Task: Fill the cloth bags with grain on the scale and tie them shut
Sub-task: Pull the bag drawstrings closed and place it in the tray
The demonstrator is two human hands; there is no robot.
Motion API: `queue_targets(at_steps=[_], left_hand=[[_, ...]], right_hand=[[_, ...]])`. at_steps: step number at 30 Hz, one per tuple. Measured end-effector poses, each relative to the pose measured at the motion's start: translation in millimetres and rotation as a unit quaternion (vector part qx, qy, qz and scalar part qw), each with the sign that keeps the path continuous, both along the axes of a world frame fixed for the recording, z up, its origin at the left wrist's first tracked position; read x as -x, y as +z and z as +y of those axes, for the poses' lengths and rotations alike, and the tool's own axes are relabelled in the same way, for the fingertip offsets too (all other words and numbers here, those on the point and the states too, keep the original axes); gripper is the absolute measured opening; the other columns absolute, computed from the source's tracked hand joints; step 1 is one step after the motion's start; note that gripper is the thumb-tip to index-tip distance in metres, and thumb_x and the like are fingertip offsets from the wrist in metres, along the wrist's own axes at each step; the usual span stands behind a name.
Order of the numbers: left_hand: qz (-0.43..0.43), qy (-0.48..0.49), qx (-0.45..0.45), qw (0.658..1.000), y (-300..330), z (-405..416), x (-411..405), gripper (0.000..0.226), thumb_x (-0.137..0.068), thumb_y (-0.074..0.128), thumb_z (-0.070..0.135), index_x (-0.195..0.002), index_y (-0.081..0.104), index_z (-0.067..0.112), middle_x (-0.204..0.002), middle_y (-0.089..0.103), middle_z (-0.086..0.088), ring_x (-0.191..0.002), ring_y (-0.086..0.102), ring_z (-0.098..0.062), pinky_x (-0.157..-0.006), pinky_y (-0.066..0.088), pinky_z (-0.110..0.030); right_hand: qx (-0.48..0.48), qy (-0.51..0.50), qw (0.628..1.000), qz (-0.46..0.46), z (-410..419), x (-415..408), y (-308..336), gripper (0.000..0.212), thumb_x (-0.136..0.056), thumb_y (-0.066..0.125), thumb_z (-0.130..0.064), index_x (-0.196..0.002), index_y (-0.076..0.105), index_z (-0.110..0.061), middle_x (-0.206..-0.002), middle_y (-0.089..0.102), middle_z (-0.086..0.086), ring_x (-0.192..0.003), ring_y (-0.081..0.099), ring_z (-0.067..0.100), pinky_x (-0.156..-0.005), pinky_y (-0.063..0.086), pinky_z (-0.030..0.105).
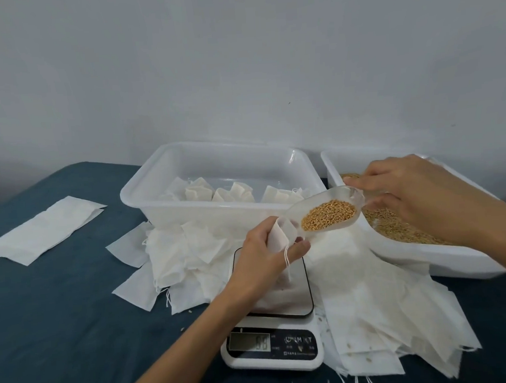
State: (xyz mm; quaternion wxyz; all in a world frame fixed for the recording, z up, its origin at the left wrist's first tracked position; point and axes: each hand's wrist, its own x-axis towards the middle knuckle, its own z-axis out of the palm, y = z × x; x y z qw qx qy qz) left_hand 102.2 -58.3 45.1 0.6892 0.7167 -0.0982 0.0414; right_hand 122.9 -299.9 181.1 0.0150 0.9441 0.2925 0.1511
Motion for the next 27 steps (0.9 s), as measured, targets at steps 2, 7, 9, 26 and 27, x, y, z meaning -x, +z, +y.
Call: queue_targets(at_steps=[2,7,9,26,27], left_hand=[[-0.002,-0.003,-0.004,1.0,1.0,-0.3,0.7,0.037,-0.078,0.082,0.04,-0.107,0.071,0.02,-0.101,0.076,-0.004,-0.1,0.071,-0.031,-0.093,0.054,-0.054],[0.003,-0.018,0.004,1.0,2.2,0.9,2.6,0.04,-0.079,0.082,0.041,-0.111,0.071,0.019,-0.105,0.077,-0.003,-0.103,0.071,-0.029,-0.097,0.055,-0.058],[0.006,-0.022,0.014,1.0,1.8,1.2,2.4,0.04,-0.081,0.082,0.038,-0.112,0.071,0.017,-0.108,0.076,-0.008,-0.106,0.069,-0.036,-0.098,0.053,-0.061],[0.035,-0.027,0.021,0.999,2.0,0.3,2.3,0.04,-0.079,0.086,0.025,-0.116,0.071,0.019,-0.106,0.078,-0.001,-0.103,0.073,-0.016,-0.096,0.056,-0.044],[0.035,-0.027,0.018,0.999,1.7,0.6,2.1,0.038,-0.081,0.087,0.023,-0.116,0.071,0.019,-0.107,0.078,0.0,-0.103,0.073,-0.016,-0.096,0.056,-0.045]], right_hand=[[0.005,0.013,1.0,-0.015,0.9,-1.0,-0.9,0.045,-0.092,0.071,-0.013,-0.134,0.064,-0.026,-0.104,0.068,-0.004,-0.091,0.061,0.026,-0.082,0.042,0.035],[0.034,0.042,0.997,-0.058,0.8,-4.1,-1.5,0.048,-0.087,0.075,-0.007,-0.133,0.065,-0.021,-0.101,0.069,-0.001,-0.087,0.062,0.026,-0.083,0.033,0.031],[0.045,0.043,0.996,-0.065,1.1,-4.0,-1.4,0.051,-0.087,0.075,-0.005,-0.134,0.064,-0.021,-0.102,0.069,-0.001,-0.09,0.062,0.026,-0.083,0.032,0.031],[0.081,0.067,0.984,-0.144,0.3,-5.0,-7.1,0.068,-0.065,0.088,0.009,-0.125,0.071,-0.018,-0.094,0.069,-0.001,-0.08,0.064,0.026,-0.078,0.048,0.043],[0.078,0.067,0.984,-0.146,-0.2,-6.1,-7.9,0.069,-0.064,0.088,0.009,-0.124,0.071,-0.018,-0.094,0.069,-0.001,-0.08,0.064,0.026,-0.079,0.048,0.044]])
